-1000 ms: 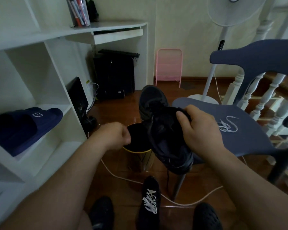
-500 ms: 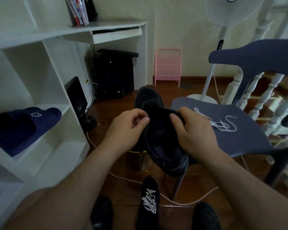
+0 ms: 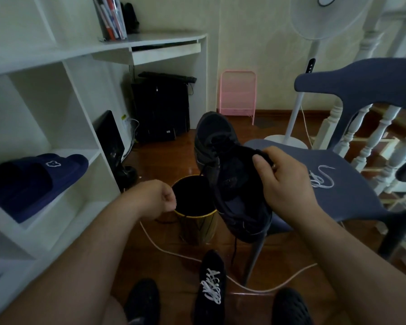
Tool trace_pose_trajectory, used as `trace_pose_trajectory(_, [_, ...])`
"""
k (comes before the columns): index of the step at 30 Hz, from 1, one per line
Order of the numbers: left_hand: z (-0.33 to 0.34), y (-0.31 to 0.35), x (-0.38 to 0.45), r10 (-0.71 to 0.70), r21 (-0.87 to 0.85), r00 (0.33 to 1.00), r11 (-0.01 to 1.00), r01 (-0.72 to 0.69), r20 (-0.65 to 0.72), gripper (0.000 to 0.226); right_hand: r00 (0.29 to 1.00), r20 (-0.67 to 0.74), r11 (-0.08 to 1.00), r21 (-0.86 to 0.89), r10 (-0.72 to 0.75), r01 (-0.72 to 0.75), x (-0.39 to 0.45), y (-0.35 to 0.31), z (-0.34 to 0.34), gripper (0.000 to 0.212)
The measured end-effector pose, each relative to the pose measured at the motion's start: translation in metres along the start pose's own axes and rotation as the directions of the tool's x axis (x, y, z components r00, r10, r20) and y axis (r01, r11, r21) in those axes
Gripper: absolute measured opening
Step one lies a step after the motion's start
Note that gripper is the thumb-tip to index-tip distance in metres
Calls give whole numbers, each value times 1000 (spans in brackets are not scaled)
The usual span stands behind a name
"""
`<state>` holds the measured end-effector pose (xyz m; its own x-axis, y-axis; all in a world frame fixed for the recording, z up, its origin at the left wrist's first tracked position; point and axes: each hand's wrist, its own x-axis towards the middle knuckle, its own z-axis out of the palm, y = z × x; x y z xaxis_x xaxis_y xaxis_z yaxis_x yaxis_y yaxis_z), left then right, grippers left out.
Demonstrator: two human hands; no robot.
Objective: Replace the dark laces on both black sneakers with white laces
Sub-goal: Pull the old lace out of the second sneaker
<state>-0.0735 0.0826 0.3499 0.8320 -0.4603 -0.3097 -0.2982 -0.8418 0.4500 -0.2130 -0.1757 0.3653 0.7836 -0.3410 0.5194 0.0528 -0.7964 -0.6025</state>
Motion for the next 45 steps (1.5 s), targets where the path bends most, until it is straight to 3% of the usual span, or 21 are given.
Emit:
trace_pose_trajectory(2, [2, 7, -1, 47, -72, 985, 996, -60, -164, 11, 999, -13, 998, 55, 38, -37, 1, 1, 0, 21])
trace_pose_trajectory(5, [4, 32, -11, 118, -276, 820, 907, -318, -560, 12, 990, 13, 980, 140, 143, -143, 1, 0, 5, 16])
trace_pose_trajectory(8, [9, 53, -19, 209, -263, 702, 825, -500, -680, 17, 988, 46, 980, 124, 149, -153, -2, -4, 12, 15])
trace_pose_trajectory(11, [19, 68, -22, 245, -207, 737, 862, -464, -630, 18, 990, 80, 991, 65, 116, -121, -6, -11, 19, 20])
trace_pose_trajectory(15, [26, 77, -18, 112, -145, 890, 970, -194, -442, 36, 993, 70, 995, -34, 94, -92, -8, -16, 21, 21])
trace_pose_trajectory(19, [10, 65, -18, 59, -142, 962, 985, -99, -265, 21, 985, 12, 985, 4, 171, -171, -5, -12, 17, 29])
trace_pose_trajectory(21, [2, 59, -20, 80, -127, 961, 985, -117, -266, 11, 974, -7, 973, 45, 227, -226, -4, -10, 15, 35])
trace_pose_trajectory(25, [0, 54, -18, 161, -44, 863, 977, -207, -479, 7, 934, -35, 919, 197, 355, -342, 1, -12, 19, 39])
trace_pose_trajectory(28, [14, 58, -15, 190, -97, 818, 953, -286, -543, 14, 907, 125, 857, 297, 402, -421, 4, -9, 21, 38])
trace_pose_trajectory(30, [21, 59, -14, 183, -123, 820, 948, -293, -542, 17, 880, 295, 903, 102, 373, -417, 2, -8, 20, 32])
trace_pose_trajectory(31, [22, 58, -14, 183, -109, 817, 952, -286, -547, 18, 862, 357, 923, -4, 360, -384, 1, -9, 20, 24])
trace_pose_trajectory(33, [20, 55, -13, 190, -71, 809, 959, -274, -556, 19, 870, 381, 938, 19, 313, -345, -1, -16, 16, 3])
trace_pose_trajectory(34, [19, 54, -12, 195, -61, 808, 960, -273, -556, 20, 907, 327, 953, 52, 265, -297, -1, -20, 14, 15])
trace_pose_trajectory(36, [19, 56, -13, 206, -55, 812, 958, -281, -546, 22, 984, 170, 999, -21, 48, -45, 0, -25, 13, 28])
trace_pose_trajectory(38, [22, 61, -15, 212, -46, 818, 959, -278, -534, 23, 978, 117, 968, -164, -171, 189, -1, -27, 19, 24])
trace_pose_trajectory(45, [35, 76, -16, 255, -10, 821, 953, -302, -511, 35, 973, 128, 916, -332, -191, 224, 1, -18, 41, 18])
